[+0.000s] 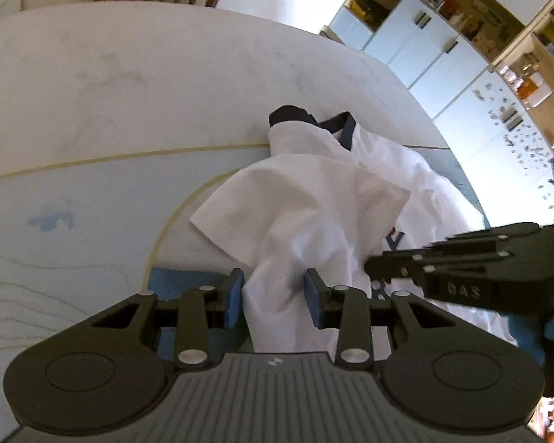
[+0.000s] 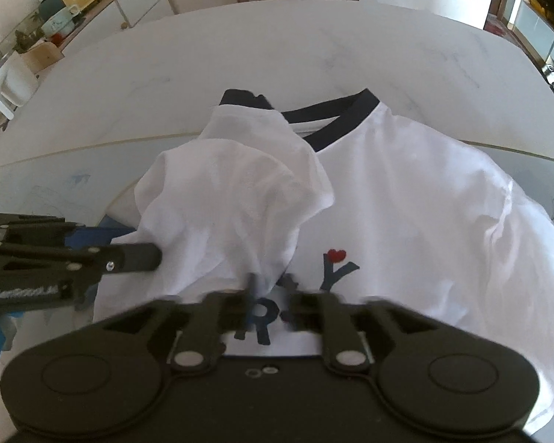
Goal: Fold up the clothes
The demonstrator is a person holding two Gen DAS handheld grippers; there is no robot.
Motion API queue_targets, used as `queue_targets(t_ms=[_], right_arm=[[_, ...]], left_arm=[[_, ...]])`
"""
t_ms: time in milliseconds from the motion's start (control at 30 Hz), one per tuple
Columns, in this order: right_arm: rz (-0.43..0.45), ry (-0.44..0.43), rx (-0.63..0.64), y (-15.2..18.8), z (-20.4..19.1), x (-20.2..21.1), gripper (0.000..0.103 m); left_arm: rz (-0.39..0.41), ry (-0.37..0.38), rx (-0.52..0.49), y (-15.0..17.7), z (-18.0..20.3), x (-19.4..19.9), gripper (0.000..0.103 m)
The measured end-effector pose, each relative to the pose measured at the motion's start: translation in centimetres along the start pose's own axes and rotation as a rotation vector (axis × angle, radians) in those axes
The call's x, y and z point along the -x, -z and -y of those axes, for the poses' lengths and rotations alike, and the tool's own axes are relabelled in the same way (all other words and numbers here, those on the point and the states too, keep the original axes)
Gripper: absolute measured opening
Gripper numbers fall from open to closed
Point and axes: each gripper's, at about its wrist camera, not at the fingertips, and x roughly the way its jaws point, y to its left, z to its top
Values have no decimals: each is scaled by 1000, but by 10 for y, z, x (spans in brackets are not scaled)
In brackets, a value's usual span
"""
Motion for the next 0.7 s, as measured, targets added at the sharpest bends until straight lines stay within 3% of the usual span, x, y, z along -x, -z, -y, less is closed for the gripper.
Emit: queue_targets(t_ms=[67, 200, 367, 433, 500, 700], right_arm=[[17, -13, 1, 3, 5, 7, 103], [21, 32, 35, 7, 18, 16, 103], [-11, 62, 47, 17, 29, 15, 103], [-18, 56, 53, 18, 27, 13, 103], [-18, 64, 69, 19, 25, 14, 103], [-61, 82, 115, 18, 21, 11, 103]], left_arm=[[28, -9, -2, 2, 1, 7, 10], [98, -43, 29, 9, -11, 33, 2], [183, -172, 93, 19, -55, 73, 0], [161, -178, 73, 18, -68, 79, 0], [120, -130, 58, 13, -73, 78, 1], [-2, -34, -59, -14, -55, 46, 13]])
